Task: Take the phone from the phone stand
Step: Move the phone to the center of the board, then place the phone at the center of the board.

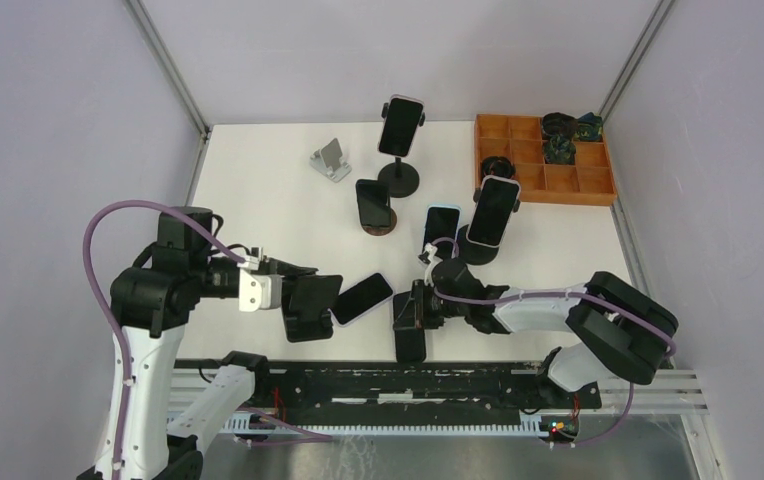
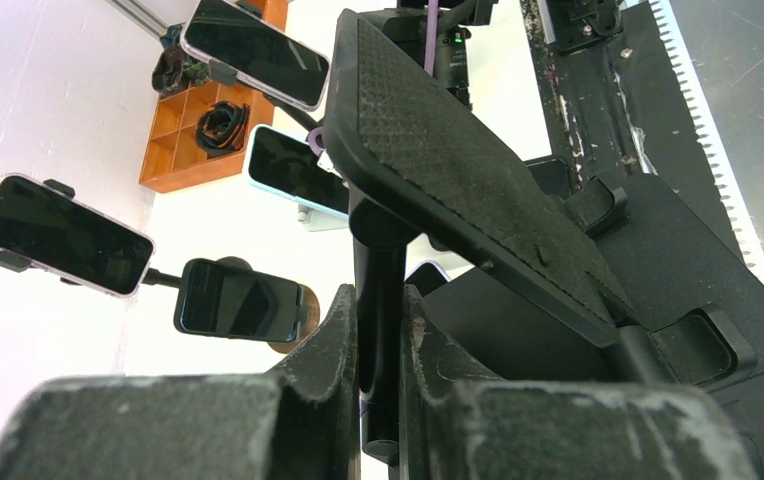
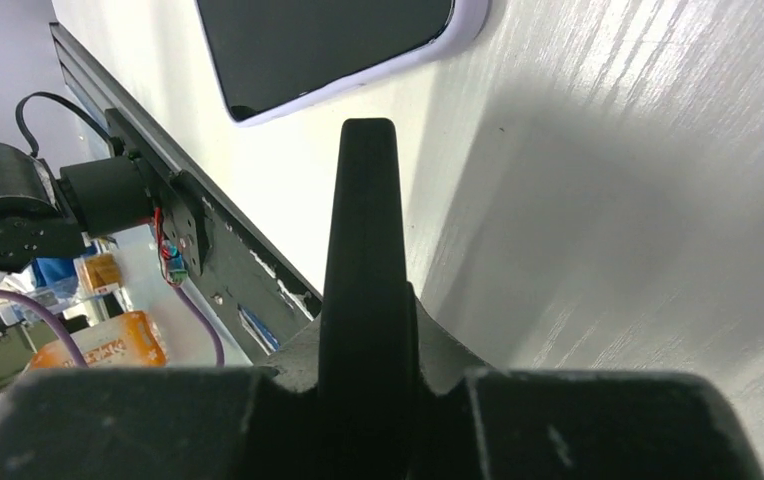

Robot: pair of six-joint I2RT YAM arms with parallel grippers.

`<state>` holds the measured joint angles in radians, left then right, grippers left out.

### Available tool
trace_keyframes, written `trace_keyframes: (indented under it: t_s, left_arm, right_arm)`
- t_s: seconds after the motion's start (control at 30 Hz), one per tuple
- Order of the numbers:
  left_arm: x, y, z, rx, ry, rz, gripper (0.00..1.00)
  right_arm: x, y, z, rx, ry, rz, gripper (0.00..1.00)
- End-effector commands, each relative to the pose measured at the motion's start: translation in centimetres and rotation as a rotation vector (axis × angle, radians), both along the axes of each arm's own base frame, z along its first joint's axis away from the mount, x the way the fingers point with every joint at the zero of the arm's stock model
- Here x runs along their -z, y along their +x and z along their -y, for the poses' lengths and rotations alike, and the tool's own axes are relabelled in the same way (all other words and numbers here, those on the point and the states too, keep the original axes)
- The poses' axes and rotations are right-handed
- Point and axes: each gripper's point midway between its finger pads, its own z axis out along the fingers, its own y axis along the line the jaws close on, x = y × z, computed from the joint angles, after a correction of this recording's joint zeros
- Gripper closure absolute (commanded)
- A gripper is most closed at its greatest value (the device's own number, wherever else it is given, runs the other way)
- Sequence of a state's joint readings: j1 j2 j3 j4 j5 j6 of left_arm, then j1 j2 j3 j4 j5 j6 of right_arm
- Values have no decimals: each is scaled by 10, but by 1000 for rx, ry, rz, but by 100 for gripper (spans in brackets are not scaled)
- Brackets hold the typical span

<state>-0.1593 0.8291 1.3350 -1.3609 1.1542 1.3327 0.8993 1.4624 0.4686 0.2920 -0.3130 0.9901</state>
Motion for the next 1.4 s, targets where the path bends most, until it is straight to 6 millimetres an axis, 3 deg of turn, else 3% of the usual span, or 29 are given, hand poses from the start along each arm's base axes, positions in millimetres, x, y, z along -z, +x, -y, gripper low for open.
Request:
trace_keyframes:
  t_s: [0.0,0.17,0.33,0.37,0.47,0.67,0.83,1.07,1.2,1.23,1.37]
  left_arm:
    - [-4,-3,2,34,-13,49,98]
    - [-5,-6,2,35,-15,62,98]
    - [-3,-7,2,36,-14,65,98]
    - [-2,-8,1,36,-13,66,98]
    - [-2,-7,1,36,-10,76,98]
    - [-2,-7,1,39,-10,72,98]
    - [1,-7,1,41,-7,72,98]
    - [-3,-8,1,42,-11,79,98]
    - [-3,-8,0,35,-6,85,98]
    - [-3,-9,0,35,-6,84,98]
    - [-4,-10,0,34,-8,82,98]
  right_arm:
    - [-13,7,-13,52,69,-48,100]
    - [5,10,-13,102,42,-113,100]
    - [7,31,-13,194,16,-70,100]
    - [7,36,-13,209,4,-54,97]
    - [6,49,-12,216,-62,-4,58]
    - [5,53,19,244,-185,91,26]
    - [11,35,40,230,-195,96,24]
    - [21,20,45,194,-175,64,20]
    - [27,17,51,186,-193,63,25]
    - [29,15,52,194,-181,55,33]
    - [26,22,44,226,-135,50,87]
